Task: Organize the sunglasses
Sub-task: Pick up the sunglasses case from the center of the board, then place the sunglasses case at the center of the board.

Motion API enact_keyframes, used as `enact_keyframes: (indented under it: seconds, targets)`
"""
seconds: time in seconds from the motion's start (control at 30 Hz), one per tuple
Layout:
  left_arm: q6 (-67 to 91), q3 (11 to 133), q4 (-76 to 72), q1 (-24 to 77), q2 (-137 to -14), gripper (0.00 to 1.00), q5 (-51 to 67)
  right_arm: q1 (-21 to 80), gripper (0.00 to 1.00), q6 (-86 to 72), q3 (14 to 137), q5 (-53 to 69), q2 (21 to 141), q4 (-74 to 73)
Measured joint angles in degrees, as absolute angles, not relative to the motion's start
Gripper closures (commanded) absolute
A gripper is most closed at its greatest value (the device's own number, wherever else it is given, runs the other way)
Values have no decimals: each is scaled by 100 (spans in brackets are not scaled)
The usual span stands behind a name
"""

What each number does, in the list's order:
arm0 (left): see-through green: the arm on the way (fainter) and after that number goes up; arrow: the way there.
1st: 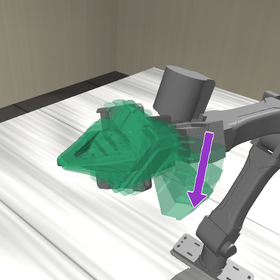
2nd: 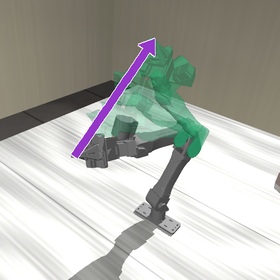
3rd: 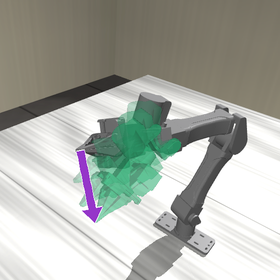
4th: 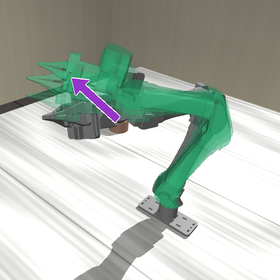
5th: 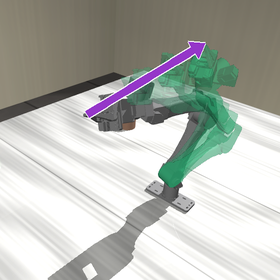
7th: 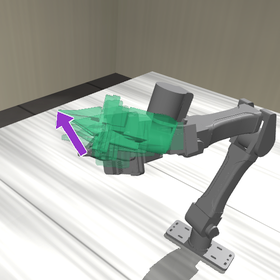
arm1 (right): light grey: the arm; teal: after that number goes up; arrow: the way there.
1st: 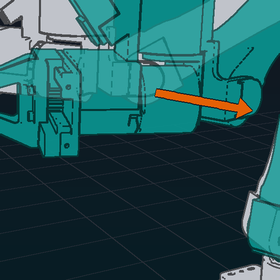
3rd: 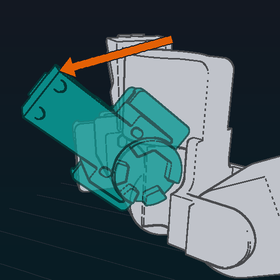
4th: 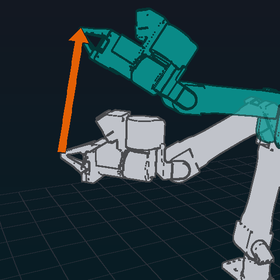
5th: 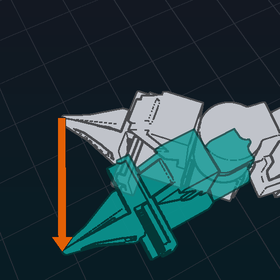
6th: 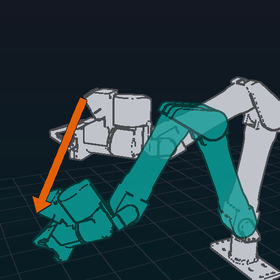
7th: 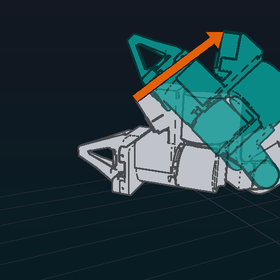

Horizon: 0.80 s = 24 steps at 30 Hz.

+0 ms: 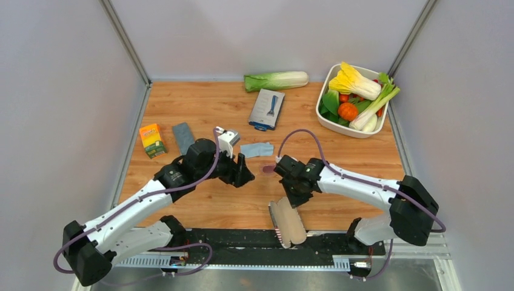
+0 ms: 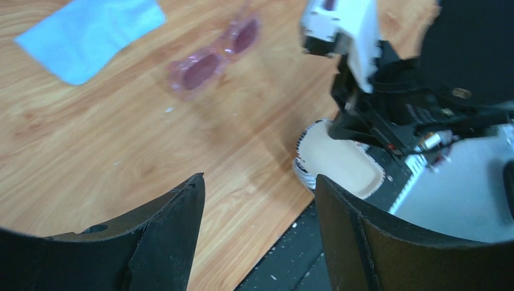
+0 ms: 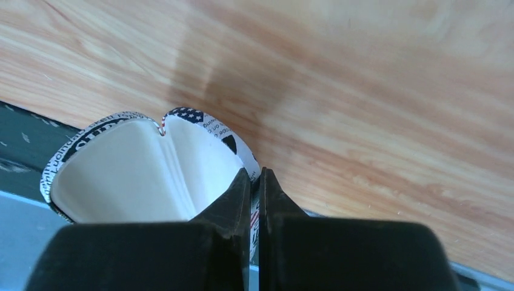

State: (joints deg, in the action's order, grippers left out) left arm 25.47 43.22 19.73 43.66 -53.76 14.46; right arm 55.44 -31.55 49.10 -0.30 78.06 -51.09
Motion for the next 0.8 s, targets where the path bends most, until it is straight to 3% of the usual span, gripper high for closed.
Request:
enact_keyframes:
  seconds: [0.27,0.5,0.67,0.73,0.8]
  targets:
    - [2930,4300,2611,3465,-4198,27,364,5686,100,-2322,7347,-740,9107,-5089]
    - [3293,4300,3004,3402,-2926,27,-681,5734,100,-1352,10099,-1393,11135,-4812]
    - [3452,4244,3251,3402,-2689,27,-1105,5795,95,-786,11362,-1671,12372,-4696]
    - [3489,4185,3306,3402,-2646,27,-1194,5802,88,-613,11714,-1769,12783,-4692]
    - [3533,4134,3365,3402,-2639,27,-1249,5806,64,-473,11974,-1865,13120,-4685]
